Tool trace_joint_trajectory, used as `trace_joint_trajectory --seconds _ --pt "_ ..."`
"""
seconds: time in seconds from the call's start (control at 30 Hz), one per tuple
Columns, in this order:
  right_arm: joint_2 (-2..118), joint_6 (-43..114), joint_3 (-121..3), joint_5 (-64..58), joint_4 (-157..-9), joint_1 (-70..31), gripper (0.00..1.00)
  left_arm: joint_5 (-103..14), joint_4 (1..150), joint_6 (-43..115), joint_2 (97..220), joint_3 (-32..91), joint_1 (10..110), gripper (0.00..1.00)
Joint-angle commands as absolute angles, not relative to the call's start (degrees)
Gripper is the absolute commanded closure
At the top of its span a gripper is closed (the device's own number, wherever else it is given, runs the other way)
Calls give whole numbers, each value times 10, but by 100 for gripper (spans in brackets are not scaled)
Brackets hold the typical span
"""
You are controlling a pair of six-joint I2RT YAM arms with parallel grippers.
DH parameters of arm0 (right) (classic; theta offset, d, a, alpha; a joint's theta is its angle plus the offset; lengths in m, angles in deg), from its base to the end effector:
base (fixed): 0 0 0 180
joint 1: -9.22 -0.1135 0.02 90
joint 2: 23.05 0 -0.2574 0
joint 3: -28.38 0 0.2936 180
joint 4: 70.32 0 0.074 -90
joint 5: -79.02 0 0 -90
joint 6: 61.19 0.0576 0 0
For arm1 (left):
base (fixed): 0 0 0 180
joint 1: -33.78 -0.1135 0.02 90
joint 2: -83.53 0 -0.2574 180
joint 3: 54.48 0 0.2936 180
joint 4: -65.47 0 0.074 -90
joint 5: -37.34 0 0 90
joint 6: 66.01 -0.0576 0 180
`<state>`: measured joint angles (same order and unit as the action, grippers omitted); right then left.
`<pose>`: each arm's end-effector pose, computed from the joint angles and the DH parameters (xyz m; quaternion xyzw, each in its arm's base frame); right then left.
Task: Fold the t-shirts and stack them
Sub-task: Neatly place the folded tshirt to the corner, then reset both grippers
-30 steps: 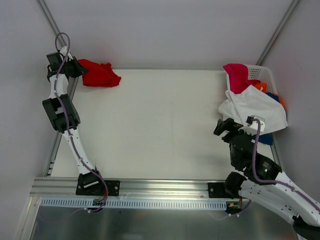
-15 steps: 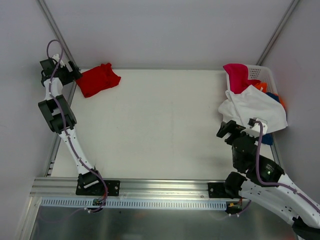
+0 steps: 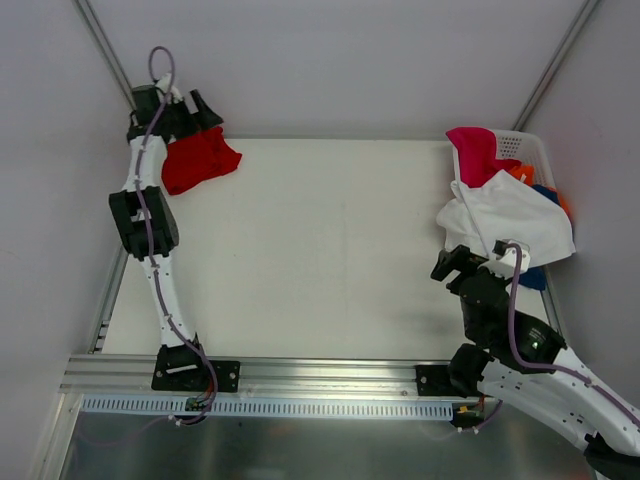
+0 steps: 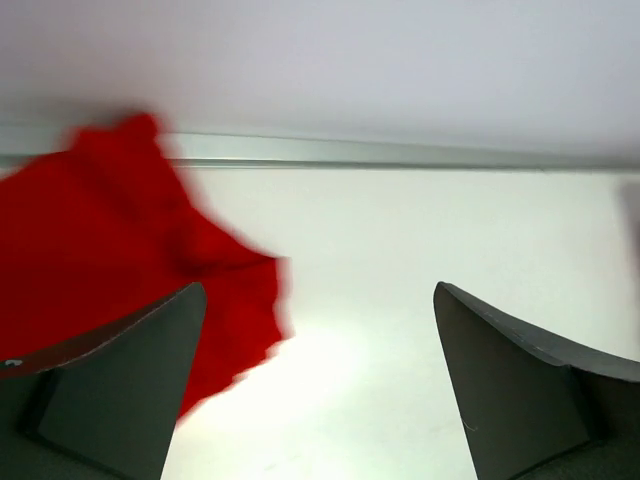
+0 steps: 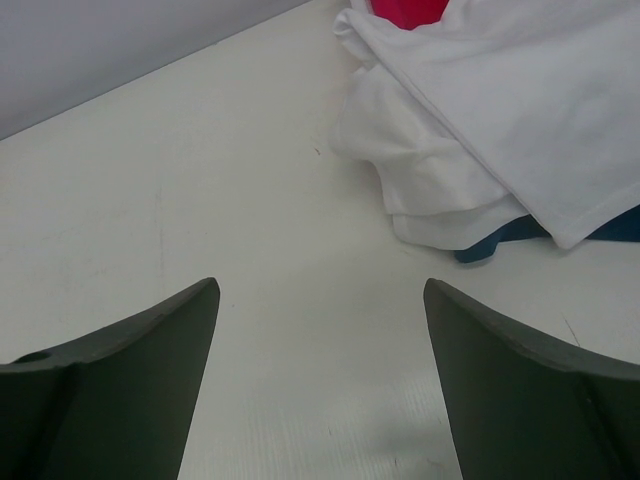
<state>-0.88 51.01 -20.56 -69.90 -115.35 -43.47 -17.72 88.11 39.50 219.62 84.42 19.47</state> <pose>0.1255 0.0833 0.3104 0.0925 0.7565 -0.0062 0.6474 0.6019 0.1195 0.2653 -0.0341 0.7987 -0.2514 0.5457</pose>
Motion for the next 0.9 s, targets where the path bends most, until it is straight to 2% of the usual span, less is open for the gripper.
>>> trace_joint_trajectory --seconds 0.0,0.3,0.53,0.87 --pt "-30 549 -217 -693 -1195 -433 13 -206 878 368 2187 841 307 1" --pt "-97 597 -237 -709 -1303 -433 15 -234 875 468 2321 912 326 1" --pt "-98 607 -257 -722 -1341 -433 16 -316 877 413 2283 834 305 1" --pt "-71 612 -262 -707 -1309 -433 16 -332 889 394 2223 747 238 1"
